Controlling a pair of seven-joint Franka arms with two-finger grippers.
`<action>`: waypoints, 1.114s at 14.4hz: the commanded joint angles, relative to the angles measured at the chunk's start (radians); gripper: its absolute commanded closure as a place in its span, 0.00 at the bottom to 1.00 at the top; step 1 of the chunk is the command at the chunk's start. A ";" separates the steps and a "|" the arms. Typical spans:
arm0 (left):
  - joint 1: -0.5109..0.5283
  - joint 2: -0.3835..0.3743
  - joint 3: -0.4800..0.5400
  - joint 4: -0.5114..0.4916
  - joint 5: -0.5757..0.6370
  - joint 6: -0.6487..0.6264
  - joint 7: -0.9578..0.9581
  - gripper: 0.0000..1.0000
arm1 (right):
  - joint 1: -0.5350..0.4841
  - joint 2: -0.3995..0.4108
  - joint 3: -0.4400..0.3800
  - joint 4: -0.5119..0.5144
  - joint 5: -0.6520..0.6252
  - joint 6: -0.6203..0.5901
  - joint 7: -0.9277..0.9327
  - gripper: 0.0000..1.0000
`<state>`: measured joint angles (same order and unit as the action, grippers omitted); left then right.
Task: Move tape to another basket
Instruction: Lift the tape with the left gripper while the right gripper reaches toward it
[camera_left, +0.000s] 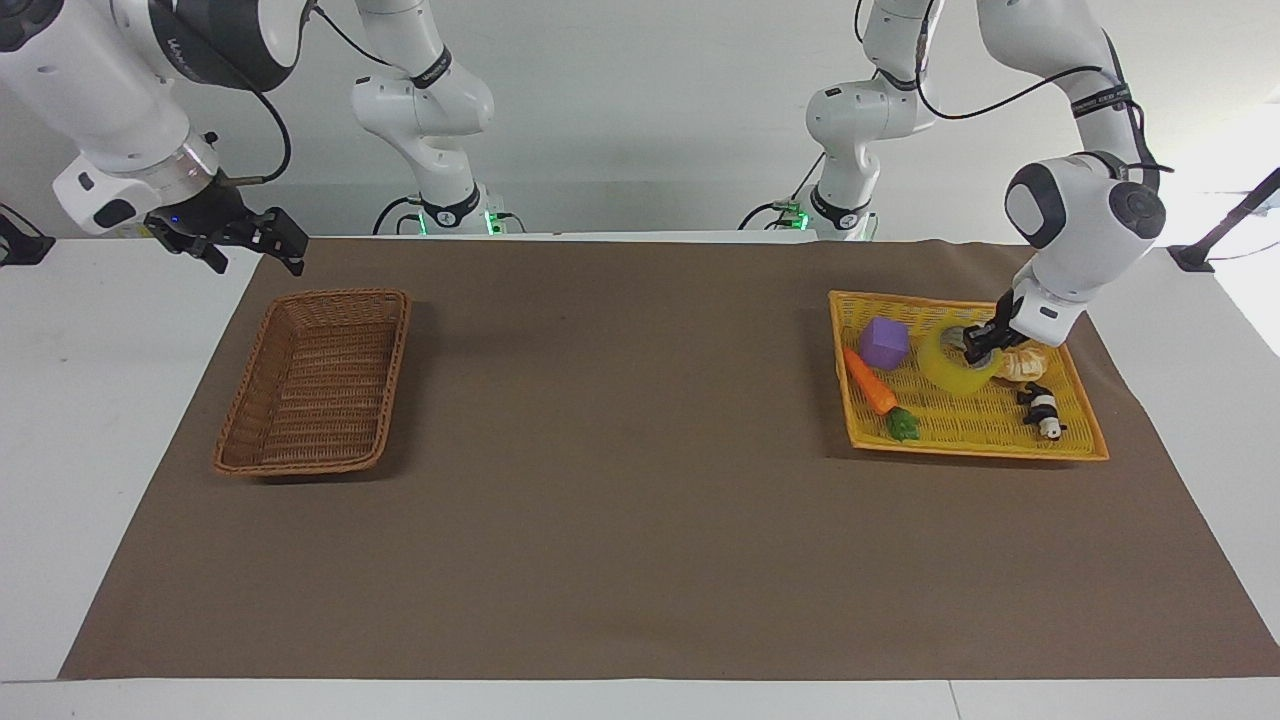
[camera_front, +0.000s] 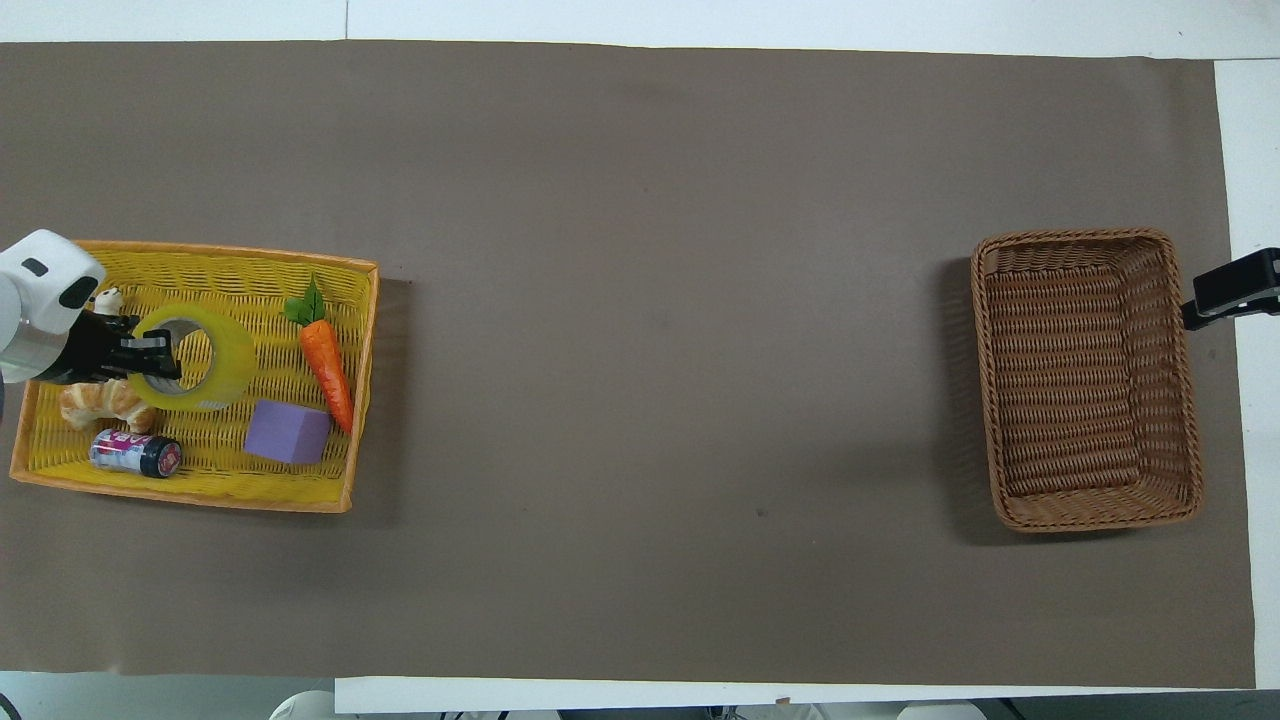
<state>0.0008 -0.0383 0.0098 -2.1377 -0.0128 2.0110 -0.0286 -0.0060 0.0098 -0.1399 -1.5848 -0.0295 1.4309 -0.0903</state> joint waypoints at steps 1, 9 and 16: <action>-0.151 0.043 0.004 0.148 -0.012 -0.101 -0.104 1.00 | -0.006 -0.022 0.006 -0.024 -0.006 0.005 -0.023 0.00; -0.525 0.092 0.004 0.269 -0.253 -0.002 -0.327 1.00 | -0.006 -0.022 0.006 -0.024 -0.006 0.005 -0.023 0.00; -0.590 0.103 0.002 0.289 -0.243 0.015 -0.372 1.00 | -0.006 -0.022 0.008 -0.024 -0.001 0.003 -0.029 0.00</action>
<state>-0.5831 0.0569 -0.0017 -1.8653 -0.2493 2.0278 -0.3950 -0.0060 0.0098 -0.1399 -1.5848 -0.0294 1.4309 -0.0907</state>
